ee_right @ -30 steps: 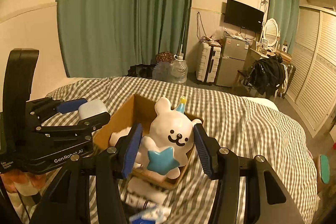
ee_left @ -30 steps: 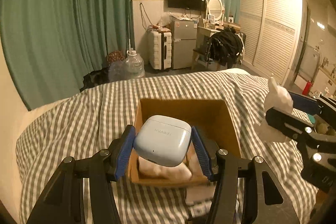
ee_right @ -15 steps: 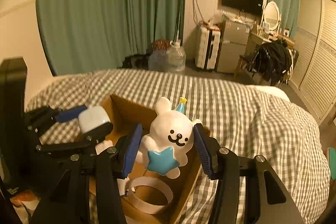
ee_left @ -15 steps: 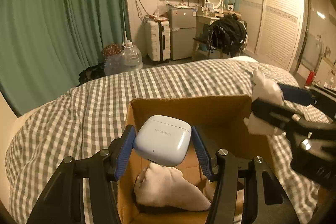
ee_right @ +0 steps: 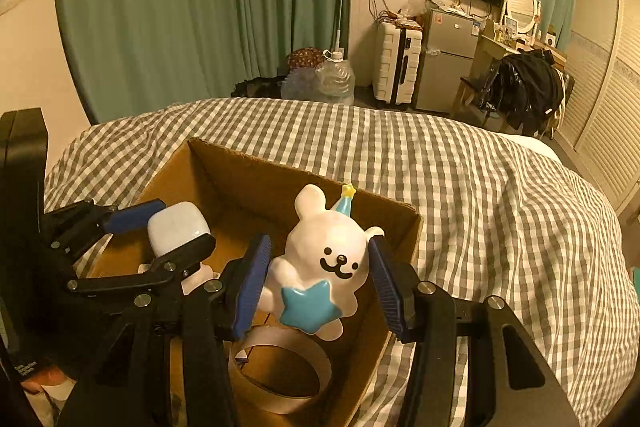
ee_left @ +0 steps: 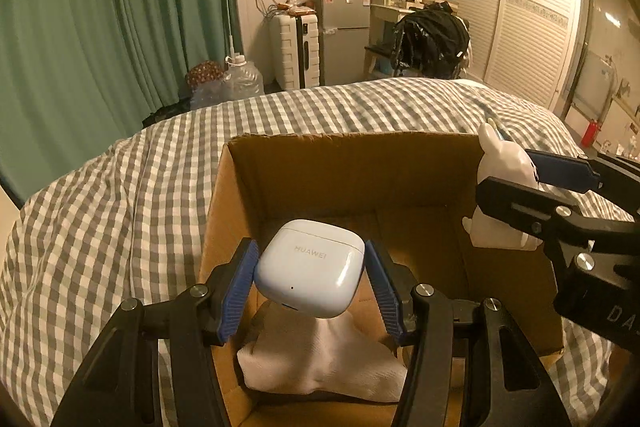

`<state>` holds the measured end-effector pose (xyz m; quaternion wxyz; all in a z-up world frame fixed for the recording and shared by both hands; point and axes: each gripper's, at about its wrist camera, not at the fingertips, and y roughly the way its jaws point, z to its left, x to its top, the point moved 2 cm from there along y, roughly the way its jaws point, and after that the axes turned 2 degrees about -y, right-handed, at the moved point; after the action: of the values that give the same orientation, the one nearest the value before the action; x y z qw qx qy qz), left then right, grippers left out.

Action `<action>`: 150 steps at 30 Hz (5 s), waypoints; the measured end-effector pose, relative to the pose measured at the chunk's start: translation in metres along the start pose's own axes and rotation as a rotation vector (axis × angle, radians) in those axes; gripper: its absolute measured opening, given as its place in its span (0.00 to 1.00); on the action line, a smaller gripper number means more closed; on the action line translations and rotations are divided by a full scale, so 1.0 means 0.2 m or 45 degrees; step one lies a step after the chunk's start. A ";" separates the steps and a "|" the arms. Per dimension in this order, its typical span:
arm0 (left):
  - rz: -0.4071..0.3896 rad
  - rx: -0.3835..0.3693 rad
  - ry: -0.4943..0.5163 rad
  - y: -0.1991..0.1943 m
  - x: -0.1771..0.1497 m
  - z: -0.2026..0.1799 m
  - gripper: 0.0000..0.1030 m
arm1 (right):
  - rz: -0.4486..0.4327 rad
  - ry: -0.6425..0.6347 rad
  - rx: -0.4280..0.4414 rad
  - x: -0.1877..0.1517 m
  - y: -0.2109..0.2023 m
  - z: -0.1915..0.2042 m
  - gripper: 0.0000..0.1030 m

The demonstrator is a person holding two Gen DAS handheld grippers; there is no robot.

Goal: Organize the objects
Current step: 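Lower the earbud case and bunny into the box and open both tools, then grasp the black cup with the left tool, then grasp the blue-and-white tissue pack with the right tool, then lower the black cup and tissue pack into the box and release both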

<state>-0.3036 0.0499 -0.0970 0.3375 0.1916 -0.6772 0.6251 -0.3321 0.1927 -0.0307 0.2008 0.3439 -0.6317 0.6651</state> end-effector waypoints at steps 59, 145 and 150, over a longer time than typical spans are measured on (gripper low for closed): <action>0.137 0.017 0.003 -0.54 -0.97 -0.34 0.99 | 0.219 0.052 -0.106 -0.82 -0.57 0.09 0.87; -0.157 0.051 -0.081 -1.06 -0.37 0.02 0.48 | -0.084 -0.101 0.017 -0.41 -0.99 0.42 0.82; -0.218 0.056 -0.063 -1.10 -0.22 0.03 0.48 | -0.145 -0.096 0.018 -0.28 -1.05 0.38 0.82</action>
<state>-0.1243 0.0052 0.0308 0.3686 0.2714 -0.6526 0.6038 -0.1310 0.1534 0.0746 0.2119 0.4056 -0.6136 0.6435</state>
